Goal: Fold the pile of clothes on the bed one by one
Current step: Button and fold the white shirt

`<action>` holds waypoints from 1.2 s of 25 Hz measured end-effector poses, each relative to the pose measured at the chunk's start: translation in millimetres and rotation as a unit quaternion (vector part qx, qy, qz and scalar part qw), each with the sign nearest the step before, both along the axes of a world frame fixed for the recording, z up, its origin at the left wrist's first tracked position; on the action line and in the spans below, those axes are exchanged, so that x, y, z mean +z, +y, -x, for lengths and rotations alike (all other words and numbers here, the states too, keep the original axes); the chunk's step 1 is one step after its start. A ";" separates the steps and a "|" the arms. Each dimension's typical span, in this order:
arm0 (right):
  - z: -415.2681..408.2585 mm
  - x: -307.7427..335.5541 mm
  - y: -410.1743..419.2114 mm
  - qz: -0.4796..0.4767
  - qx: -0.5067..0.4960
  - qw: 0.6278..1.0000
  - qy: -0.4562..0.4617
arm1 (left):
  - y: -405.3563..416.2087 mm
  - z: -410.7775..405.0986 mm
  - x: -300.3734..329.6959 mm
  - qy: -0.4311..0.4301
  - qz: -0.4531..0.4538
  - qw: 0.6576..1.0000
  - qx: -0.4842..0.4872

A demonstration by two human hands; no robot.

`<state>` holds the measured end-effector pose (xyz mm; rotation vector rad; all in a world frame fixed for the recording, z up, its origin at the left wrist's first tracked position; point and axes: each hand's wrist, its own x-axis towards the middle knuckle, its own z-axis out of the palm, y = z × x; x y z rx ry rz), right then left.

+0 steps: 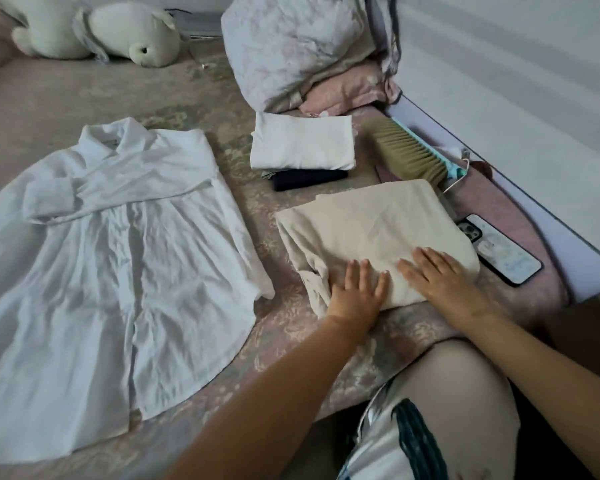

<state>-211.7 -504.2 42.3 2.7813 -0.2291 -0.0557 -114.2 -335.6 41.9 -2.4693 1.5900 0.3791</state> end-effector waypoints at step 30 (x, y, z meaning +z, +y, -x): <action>-137.4 24.3 189.8 0.004 0.071 0.997 0.037 | 412.5 -82.4 -11.0 -0.108 0.357 0.915 0.152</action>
